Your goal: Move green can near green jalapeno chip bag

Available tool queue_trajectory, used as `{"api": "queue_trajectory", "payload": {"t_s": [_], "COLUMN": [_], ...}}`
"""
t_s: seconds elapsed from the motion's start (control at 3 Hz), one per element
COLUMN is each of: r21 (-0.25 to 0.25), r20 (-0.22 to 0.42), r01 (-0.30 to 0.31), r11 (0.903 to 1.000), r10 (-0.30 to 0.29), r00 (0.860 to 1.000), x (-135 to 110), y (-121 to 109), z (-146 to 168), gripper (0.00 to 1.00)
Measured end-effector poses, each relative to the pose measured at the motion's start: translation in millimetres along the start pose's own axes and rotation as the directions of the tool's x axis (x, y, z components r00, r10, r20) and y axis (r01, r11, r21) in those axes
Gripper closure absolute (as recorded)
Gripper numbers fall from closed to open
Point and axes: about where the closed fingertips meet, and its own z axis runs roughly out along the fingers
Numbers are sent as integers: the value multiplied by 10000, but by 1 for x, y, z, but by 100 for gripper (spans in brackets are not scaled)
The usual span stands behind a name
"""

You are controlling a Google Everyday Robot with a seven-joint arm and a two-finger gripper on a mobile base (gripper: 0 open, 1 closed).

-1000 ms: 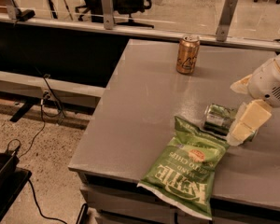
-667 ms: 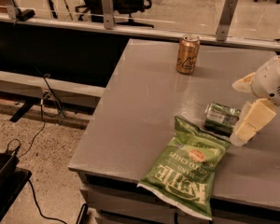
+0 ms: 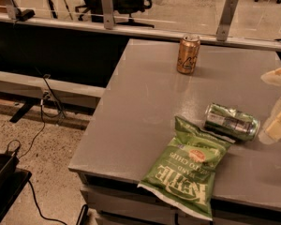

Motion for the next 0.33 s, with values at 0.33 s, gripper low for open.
{"api": "queue_trajectory", "payload": {"t_s": [0.33], "r21": [33], "r20": [25], "r01": [-30], "r11": [10000], "r10": [30], "r00": [10000], "x": [1], "y": [0], "z": [-2], "gripper": [0]}}
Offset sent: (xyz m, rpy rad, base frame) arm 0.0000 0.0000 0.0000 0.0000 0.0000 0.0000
